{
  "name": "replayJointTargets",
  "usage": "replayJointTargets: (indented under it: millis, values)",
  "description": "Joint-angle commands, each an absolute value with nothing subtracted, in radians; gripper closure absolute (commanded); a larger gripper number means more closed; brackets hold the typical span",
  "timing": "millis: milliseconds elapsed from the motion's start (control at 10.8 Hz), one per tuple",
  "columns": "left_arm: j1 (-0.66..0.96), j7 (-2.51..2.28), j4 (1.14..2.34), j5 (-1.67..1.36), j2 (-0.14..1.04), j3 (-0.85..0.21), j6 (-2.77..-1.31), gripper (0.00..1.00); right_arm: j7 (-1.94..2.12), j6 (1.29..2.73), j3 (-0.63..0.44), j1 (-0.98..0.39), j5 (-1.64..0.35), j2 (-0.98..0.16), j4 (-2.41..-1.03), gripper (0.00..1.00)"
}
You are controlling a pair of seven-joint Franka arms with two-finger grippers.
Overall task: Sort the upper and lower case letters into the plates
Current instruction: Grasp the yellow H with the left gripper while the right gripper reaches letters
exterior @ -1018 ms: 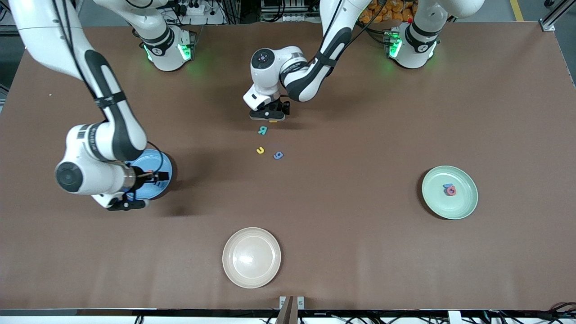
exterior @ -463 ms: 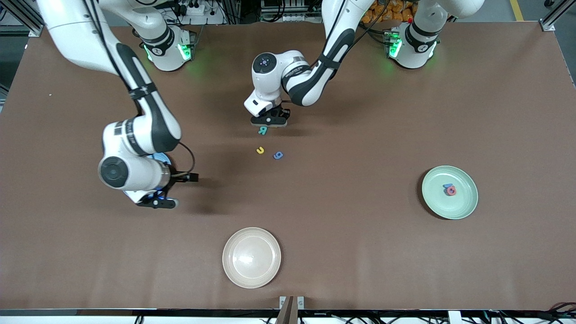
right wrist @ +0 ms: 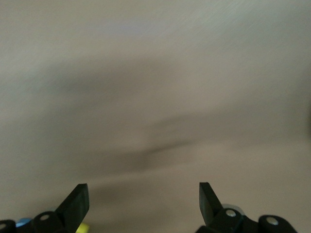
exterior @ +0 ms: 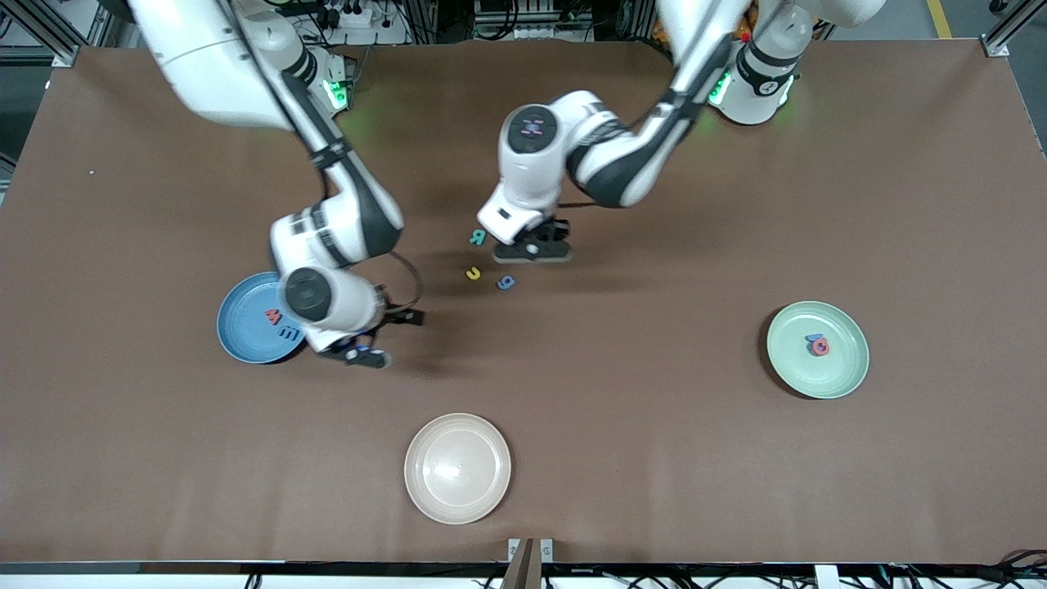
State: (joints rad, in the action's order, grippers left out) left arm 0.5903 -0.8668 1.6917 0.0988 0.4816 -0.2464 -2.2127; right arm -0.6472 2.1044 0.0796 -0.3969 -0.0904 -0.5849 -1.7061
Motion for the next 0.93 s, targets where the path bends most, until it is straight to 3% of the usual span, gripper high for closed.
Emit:
replayJointTargets:
  millis: [0, 370, 833]
  values:
    - [0.342, -0.680, 1.723, 0.127, 0.416, -0.378, -2.151, 1.00, -0.787, 2.132, 0.072, -0.512, -0.100, -0.612, -1.684, 0.00]
    - [0.039, -0.268, 1.775, 0.126, 0.353, -0.407, -2.077, 1.00, -0.990, 2.189, 0.072, -0.590, -0.100, -0.652, -1.692, 0.00]
    - [-0.076, 0.027, 1.801, 0.126, 0.363, -0.256, -2.059, 1.00, -1.184, 2.241, 0.072, -0.592, -0.100, -0.652, -1.747, 0.00]
